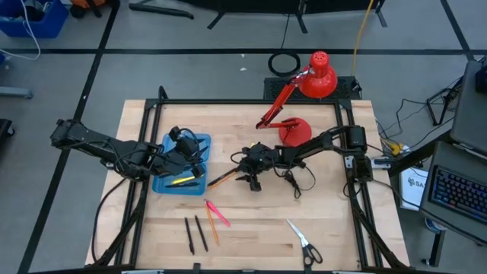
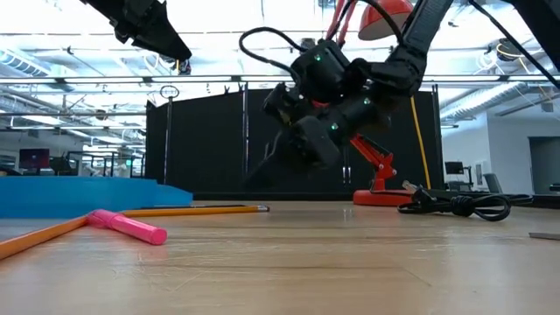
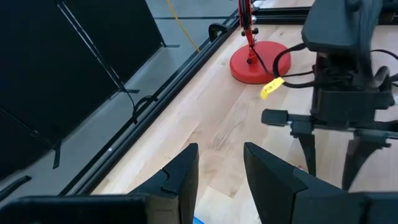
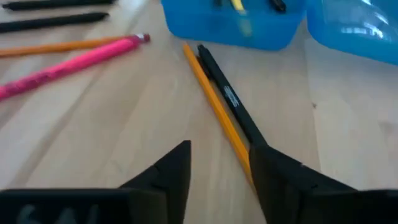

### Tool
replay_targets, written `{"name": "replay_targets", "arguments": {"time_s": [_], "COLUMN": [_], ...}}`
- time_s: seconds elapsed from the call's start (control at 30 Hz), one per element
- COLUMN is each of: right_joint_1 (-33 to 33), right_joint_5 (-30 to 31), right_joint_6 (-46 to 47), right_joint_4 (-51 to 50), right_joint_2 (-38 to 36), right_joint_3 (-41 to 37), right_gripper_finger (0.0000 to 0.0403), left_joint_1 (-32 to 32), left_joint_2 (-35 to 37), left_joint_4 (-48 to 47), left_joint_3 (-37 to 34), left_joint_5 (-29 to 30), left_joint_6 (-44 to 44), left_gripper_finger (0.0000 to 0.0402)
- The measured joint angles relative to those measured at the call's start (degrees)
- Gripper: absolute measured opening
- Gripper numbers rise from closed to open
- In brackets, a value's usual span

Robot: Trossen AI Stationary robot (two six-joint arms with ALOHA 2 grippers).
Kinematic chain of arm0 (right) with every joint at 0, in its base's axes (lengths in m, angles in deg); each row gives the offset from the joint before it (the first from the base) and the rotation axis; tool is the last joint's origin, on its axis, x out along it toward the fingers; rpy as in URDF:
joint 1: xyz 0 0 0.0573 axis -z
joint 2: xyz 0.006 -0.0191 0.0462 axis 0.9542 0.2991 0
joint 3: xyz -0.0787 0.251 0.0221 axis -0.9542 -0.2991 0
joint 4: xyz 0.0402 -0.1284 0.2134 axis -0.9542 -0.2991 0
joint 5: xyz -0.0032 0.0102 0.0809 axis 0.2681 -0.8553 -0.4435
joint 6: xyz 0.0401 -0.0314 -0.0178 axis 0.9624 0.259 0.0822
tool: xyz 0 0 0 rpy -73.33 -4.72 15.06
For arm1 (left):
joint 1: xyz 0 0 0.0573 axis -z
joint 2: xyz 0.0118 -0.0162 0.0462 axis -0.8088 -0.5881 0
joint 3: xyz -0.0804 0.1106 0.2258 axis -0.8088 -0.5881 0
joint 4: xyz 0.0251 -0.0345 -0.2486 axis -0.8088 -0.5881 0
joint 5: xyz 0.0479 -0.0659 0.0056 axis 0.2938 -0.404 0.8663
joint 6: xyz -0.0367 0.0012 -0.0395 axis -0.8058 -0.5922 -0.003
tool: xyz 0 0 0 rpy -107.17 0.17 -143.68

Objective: Pick & place school supplies into a supply box
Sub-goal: Put the yellow pencil into the blue supply box

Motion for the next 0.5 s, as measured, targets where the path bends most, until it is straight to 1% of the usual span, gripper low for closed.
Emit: {"name": "replay_targets", "arguments": {"time_s": [0.1,0.2,0.5], "right_joint_1": [0.0,0.4,2.3], "right_joint_5": [0.4,1.8,1.7], "right_joint_6": [-1.3,-1.4,1.0], "right_joint_4": [0.8,1.1,13.9], "right_joint_2": [0.0,0.0,0.0], "right_joint_3": [-0.5,-1.8,-8.2], "right_gripper_finger": [0.0174,0.0179,0.018], "left_joint_1": [0.0,0.0,0.0], "left_joint_2": [0.0,0.0,0.0], "left_joint_4": [-0.1,-0.2,0.2], "left_joint_3": [0.0,0.0,0.0], "left_joint_5": [0.0,0.0,0.0], "left_joint_6": [-0.1,-0.1,0.0], "left_gripper_finger": [0.0134,0.0134,0.0134]}}
